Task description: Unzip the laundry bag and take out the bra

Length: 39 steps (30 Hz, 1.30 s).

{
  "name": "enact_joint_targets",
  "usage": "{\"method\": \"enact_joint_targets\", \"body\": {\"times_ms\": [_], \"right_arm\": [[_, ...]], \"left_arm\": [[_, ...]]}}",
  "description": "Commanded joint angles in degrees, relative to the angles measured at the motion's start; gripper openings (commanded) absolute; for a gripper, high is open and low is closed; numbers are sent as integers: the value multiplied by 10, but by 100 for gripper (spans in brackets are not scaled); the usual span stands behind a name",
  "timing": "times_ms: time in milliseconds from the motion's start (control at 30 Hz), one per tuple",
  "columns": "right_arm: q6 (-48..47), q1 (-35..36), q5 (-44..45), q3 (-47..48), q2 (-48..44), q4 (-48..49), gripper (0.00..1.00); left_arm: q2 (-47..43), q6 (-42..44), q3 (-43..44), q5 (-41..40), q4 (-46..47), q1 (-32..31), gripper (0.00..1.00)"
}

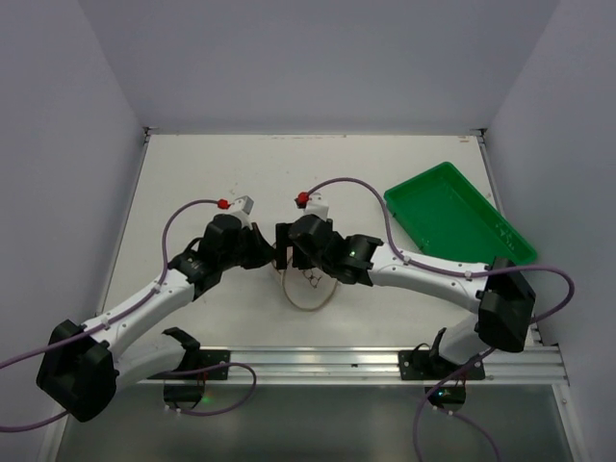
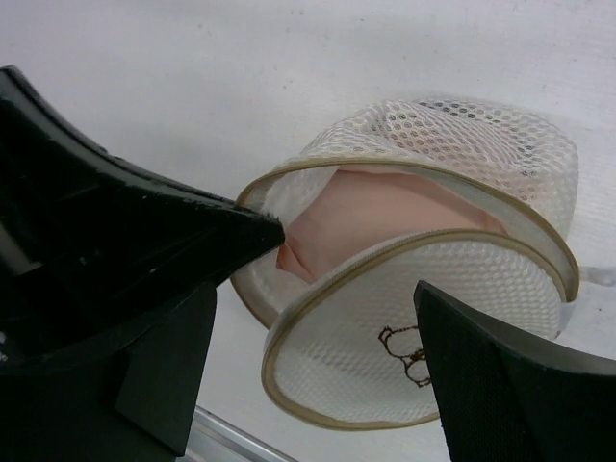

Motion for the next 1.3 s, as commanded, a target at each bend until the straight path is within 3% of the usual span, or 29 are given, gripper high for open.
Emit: {"method": "enact_joint_targets", "body": {"times_ms": [0,267,400,533,733,900,1100,1200,1233,1267], "right_arm": [[19,1,17,39,37,-18,85],[39,0,44,53,82,-55,68],[43,0,61,21,36,-72,30],[48,0,92,-19,-35,-100,14],[85,-1,117,-113,-148,-137,6],[120,-19,138,-209,-245,-159,15],[140,-76,101,-295,-331,-175,29],[152,-92,105,-299,-364,-209,65],[155,-97,105,-296,-373,-219,87],[156,-100,107,-292,-382,-227,94]], "left_arm": [[-16,-17,-6,8,40,-4,0],[-18,-23,-19,9,48,-6,0],[-20,-22,-29,-3,48,-6,0],[-21,-22,-36,-12,46,-6,0],[-15,-22,-38,-12,46,-6,0],[-4,-11,-43,-11,48,-5,0],[-1,-4,-51,-6,50,-6,0],[-2,9,-50,-8,48,-6,0],[-2,13,-48,-8,47,-6,0],[-2,21,-45,-7,45,-5,0]]}}
